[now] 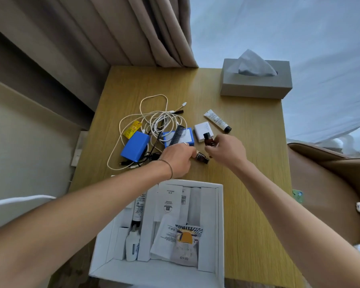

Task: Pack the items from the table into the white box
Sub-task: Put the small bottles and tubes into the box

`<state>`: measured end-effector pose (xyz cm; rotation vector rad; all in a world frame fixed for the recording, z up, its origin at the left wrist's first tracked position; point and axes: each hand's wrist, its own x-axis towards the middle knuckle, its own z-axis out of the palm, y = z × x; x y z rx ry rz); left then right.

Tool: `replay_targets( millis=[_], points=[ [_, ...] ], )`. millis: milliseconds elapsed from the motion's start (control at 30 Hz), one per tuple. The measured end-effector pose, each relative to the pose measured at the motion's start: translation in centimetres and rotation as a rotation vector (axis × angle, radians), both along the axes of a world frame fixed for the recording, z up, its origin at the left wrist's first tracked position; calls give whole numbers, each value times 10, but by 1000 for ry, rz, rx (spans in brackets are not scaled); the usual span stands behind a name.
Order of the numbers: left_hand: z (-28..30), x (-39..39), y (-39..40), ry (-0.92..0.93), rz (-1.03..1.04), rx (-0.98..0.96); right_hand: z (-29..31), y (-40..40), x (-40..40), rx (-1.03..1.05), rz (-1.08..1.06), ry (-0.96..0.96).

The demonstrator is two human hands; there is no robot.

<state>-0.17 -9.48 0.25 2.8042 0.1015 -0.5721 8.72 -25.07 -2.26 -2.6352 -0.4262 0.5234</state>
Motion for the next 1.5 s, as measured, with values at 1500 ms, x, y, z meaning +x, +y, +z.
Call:
replay_targets(
  millis=[1500],
  points=[
    [58, -145, 29, -358, 416, -611, 58, 2, -177, 141, 104, 196]
  ],
)
